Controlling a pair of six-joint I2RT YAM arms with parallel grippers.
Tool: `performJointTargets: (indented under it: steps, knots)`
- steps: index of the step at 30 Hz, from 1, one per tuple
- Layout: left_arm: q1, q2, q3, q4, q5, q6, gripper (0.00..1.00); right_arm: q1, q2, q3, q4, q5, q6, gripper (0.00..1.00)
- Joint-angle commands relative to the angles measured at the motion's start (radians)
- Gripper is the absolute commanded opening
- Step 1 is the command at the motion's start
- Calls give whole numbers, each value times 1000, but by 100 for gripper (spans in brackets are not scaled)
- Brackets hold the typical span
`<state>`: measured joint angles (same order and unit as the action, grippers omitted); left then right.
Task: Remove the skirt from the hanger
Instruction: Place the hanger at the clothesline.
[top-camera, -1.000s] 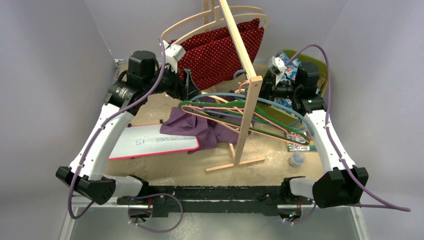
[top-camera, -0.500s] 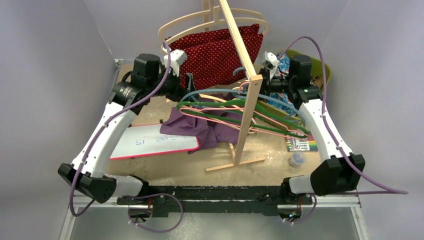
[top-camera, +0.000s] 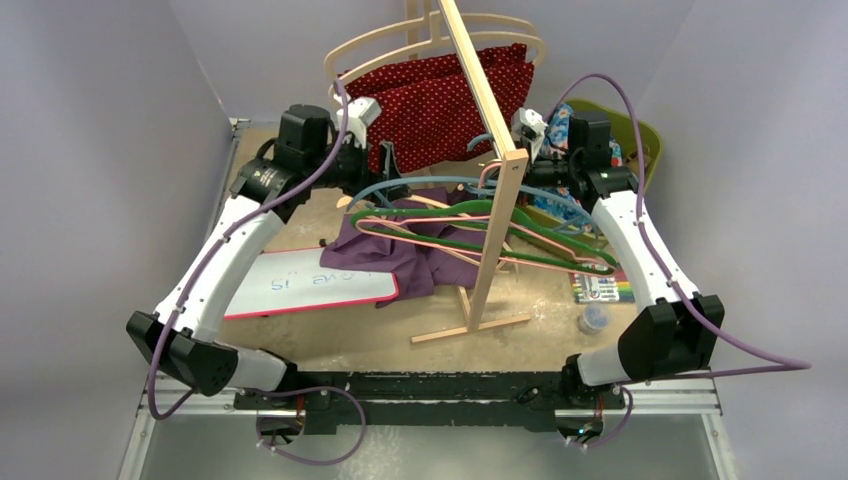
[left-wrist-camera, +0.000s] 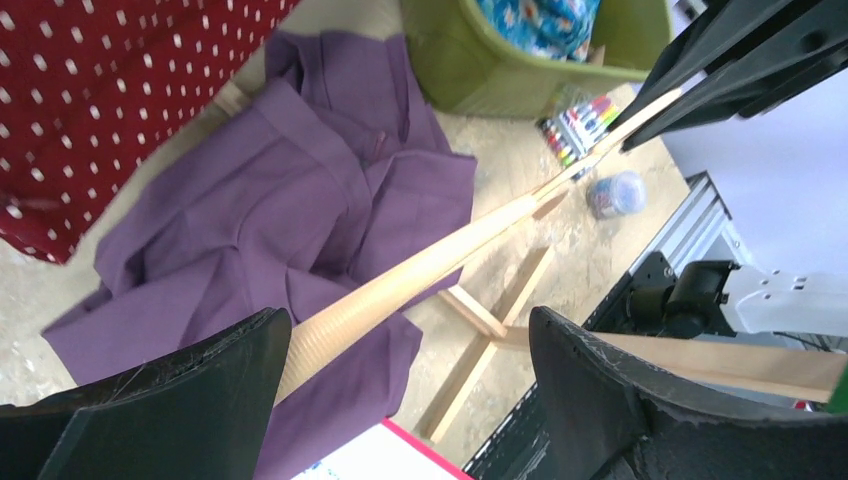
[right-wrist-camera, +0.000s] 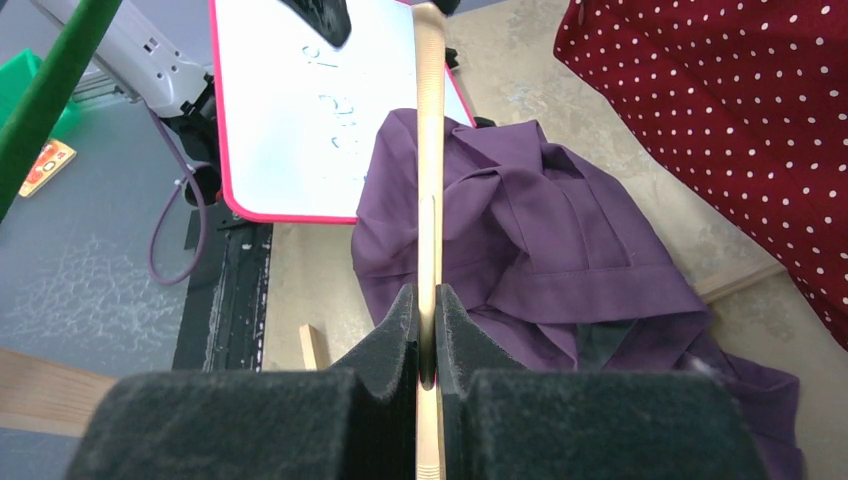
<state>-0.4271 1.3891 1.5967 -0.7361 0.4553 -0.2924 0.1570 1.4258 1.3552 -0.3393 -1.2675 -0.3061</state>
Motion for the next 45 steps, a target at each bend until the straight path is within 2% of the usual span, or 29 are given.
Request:
performJointTargets:
  steps: [1, 3, 7, 12, 18, 23, 31, 35, 37, 42, 43, 45]
  knots:
    - [-1, -59, -86, 111, 23, -14, 87, 4, -32, 41, 19, -30, 0, 0]
    - [6, -66, -109, 165, -2, -43, 87, 6, -28, 45, 17, -32, 2, 0]
    - [55, -43, -137, 269, 85, -97, 88, 5, -34, 40, 18, -28, 3, 0]
    - [62, -25, -151, 277, 94, -97, 90, 5, -42, 32, 25, -28, 7, 0]
    - [23, -30, -180, 182, 163, 33, 89, 6, -35, 37, 23, -50, 9, 0]
    - [20, -78, -274, 227, 252, 66, 91, 5, -28, 48, 13, -53, 5, 0]
    - [8, -68, -285, 148, 245, 149, 81, 6, -21, 56, 6, -57, 2, 0]
    - [-17, -81, -301, 145, 260, 186, 87, 6, -21, 54, 10, -53, 7, 0]
    - [-33, -83, -308, 145, 252, 202, 87, 6, -18, 53, 15, -57, 10, 0]
    - [-37, -60, -303, 169, 264, 215, 77, 6, -9, 66, 13, -63, 15, 0]
    - [-37, -51, -297, 172, 280, 214, 72, 6, -8, 68, 13, -62, 15, 0]
    - [-37, -39, -280, 170, 303, 215, 53, 5, -10, 70, 13, -58, 16, 0]
